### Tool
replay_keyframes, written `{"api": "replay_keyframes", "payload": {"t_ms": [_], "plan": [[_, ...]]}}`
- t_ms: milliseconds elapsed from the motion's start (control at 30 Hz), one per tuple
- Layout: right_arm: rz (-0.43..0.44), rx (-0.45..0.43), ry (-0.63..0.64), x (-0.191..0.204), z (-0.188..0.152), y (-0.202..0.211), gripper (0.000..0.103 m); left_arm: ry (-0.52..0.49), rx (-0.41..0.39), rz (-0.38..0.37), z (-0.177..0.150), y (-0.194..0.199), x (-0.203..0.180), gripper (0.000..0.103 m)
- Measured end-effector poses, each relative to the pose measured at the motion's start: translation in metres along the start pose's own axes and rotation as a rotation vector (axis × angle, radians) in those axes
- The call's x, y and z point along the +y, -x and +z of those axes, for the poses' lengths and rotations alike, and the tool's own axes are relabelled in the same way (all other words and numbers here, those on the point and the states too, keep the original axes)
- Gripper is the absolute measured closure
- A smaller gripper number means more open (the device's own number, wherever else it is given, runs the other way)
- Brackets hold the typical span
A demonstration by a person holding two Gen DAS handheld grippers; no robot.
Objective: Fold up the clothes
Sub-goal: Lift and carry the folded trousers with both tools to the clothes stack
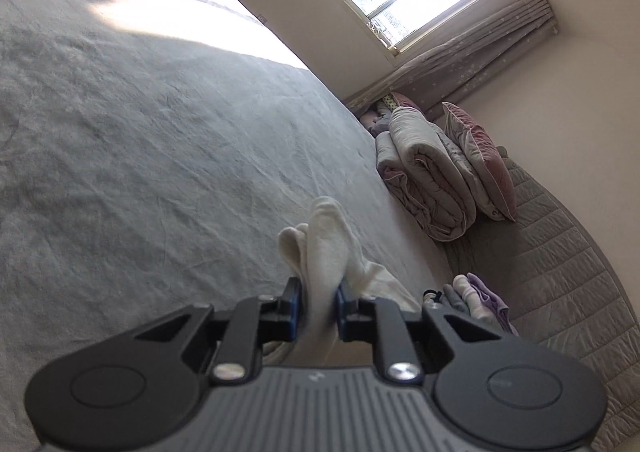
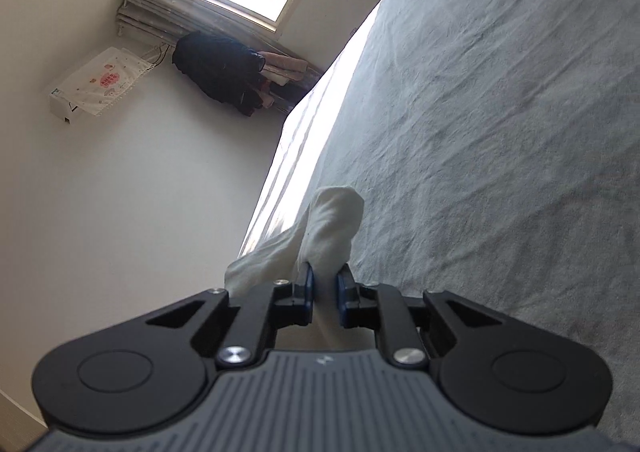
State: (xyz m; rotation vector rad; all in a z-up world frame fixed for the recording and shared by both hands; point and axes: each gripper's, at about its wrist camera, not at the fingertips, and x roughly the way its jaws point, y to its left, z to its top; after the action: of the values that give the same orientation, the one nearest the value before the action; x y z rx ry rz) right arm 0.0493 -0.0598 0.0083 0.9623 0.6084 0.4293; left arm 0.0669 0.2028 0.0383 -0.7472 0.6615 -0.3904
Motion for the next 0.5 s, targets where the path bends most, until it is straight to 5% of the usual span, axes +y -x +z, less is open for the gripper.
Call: {"api": "replay_keyframes", "payload": {"t_ms": [500], "plan": [[-0.045, -0.205, 0.021, -0.049, 0.094, 0.117, 0.088, -0.108, 0.073, -0.118, -0.050, -0.100, -0.162, 0.086]]}}
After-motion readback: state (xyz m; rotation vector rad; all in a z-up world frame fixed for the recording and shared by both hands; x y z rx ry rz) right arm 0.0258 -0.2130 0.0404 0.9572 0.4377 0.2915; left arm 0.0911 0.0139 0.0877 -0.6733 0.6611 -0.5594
